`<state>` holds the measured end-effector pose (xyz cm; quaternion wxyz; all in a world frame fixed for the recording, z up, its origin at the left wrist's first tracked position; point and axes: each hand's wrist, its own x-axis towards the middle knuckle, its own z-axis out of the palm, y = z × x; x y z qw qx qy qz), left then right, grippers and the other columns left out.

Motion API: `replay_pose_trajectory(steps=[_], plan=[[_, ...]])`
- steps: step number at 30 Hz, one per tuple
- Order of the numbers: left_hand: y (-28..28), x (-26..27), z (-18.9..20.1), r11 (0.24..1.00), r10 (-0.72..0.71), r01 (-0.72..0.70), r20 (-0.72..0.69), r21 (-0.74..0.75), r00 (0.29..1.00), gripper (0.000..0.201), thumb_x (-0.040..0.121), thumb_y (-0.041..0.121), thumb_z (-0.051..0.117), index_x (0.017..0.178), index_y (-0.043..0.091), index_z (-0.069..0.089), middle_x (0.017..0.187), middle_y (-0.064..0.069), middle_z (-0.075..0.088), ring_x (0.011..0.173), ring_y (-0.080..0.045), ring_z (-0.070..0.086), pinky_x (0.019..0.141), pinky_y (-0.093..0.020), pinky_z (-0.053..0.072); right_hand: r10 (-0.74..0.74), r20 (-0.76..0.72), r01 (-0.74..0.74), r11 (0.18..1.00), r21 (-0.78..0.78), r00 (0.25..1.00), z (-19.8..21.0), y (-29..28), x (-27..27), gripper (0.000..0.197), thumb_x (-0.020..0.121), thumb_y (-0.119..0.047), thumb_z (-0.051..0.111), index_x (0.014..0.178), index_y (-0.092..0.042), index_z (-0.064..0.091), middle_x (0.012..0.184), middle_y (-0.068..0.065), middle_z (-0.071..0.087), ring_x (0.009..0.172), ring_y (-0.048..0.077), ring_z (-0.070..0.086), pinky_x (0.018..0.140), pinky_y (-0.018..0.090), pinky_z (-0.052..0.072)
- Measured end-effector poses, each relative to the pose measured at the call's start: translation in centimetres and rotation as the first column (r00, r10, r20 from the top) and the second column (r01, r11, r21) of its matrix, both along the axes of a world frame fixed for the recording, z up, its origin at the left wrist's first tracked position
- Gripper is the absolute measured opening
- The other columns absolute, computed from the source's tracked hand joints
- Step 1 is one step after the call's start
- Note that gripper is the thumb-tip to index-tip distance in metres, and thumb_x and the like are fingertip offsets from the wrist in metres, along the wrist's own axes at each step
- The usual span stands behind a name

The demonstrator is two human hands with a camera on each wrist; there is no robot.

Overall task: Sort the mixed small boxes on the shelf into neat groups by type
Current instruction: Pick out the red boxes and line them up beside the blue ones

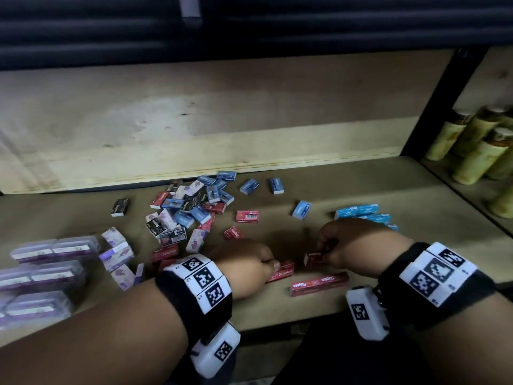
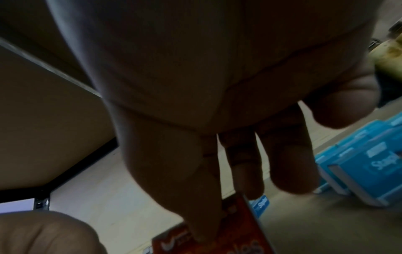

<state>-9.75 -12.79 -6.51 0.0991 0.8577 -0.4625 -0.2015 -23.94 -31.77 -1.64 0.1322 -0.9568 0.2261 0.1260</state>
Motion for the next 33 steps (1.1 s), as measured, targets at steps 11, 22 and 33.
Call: replay_pose_trajectory(steps=[11,22,33], plan=[[-2.9,-1.0,-0.1,0.998,-0.054,0.054,-0.005,0.025,0.999,0.035,0.090,0.061,0.048,0.103,0.036,0.069,0.101,0.012,0.070,0.090,-0.012,0.062,0.076,-0.025,0.043,0.013,-0.110,-0.009,0.999,0.035,0.994,0.4,-0.3,-0.6,0.030,0.079,-0.028,0.070,0.109,-0.036,0.071,0.109,-0.012,0.068,0.099,0.011,0.062,0.084,0.025,0.050],[-2.8,-1.2,-0.1,0.986,-0.145,0.146,-0.020,0.079,0.989,0.038,0.089,0.062,0.046,0.101,0.032,0.068,0.096,0.009,0.069,0.087,-0.015,0.063,0.081,-0.030,0.051,0.030,-0.142,-0.022,0.998,0.058,0.989,0.6,0.3,-0.2,0.032,0.079,-0.027,0.071,0.110,-0.035,0.070,0.105,-0.013,0.068,0.096,0.011,0.063,0.082,0.024,0.051],[-0.8,-0.4,0.1,1.000,-0.024,0.024,-0.074,-0.003,0.997,0.044,0.079,0.072,0.045,0.105,0.044,0.065,0.097,0.017,0.069,0.088,-0.004,0.063,0.081,-0.027,0.051,-0.005,-0.013,0.006,0.998,0.068,1.000,0.5,0.0,-0.5,0.020,0.073,-0.036,0.068,0.093,-0.041,0.066,0.085,-0.018,0.064,0.084,0.004,0.062,0.069,0.021,0.047]])
